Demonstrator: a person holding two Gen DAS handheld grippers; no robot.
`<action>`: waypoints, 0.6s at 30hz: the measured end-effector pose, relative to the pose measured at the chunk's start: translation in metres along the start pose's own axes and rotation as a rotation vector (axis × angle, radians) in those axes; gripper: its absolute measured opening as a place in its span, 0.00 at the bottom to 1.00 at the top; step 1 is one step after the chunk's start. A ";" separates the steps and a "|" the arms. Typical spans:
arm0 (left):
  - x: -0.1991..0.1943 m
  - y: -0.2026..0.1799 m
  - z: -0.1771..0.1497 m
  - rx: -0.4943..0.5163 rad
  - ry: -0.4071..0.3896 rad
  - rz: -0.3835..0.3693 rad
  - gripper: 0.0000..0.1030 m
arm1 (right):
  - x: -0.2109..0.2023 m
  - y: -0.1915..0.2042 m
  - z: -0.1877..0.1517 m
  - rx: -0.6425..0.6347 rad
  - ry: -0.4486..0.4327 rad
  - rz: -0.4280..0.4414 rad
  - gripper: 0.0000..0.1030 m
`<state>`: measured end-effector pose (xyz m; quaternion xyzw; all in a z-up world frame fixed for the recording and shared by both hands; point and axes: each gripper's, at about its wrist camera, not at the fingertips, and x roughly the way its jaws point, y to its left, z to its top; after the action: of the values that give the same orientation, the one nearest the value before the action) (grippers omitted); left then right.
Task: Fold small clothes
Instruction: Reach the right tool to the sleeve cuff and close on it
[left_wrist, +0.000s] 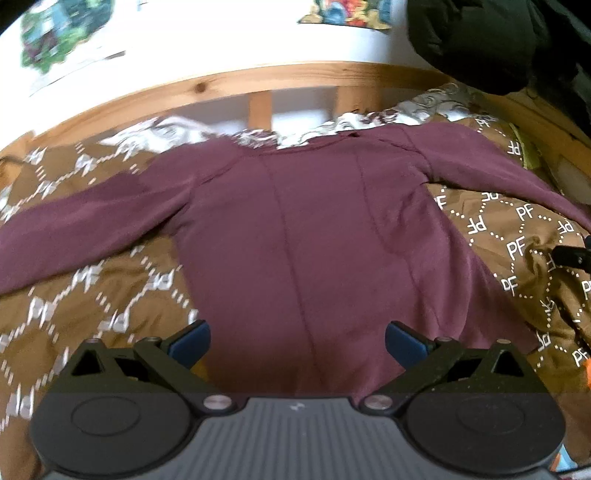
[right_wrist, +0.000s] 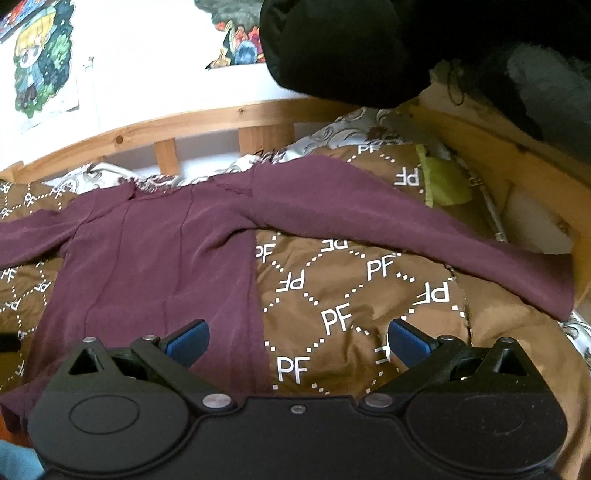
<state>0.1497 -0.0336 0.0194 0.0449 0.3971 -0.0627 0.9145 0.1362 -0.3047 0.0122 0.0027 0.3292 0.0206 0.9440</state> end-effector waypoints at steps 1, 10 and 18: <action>0.005 -0.001 0.004 0.010 -0.007 -0.003 0.99 | 0.002 0.001 0.001 -0.007 0.017 0.010 1.00; 0.042 0.025 -0.001 -0.012 -0.052 0.040 0.99 | 0.011 -0.021 0.009 0.025 -0.019 -0.096 1.00; 0.069 0.052 -0.012 -0.126 0.064 -0.013 0.99 | 0.026 -0.080 0.010 0.294 -0.104 -0.266 0.98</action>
<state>0.1961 0.0142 -0.0373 -0.0135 0.4294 -0.0419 0.9020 0.1655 -0.3837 0.0023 0.0980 0.2768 -0.1527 0.9436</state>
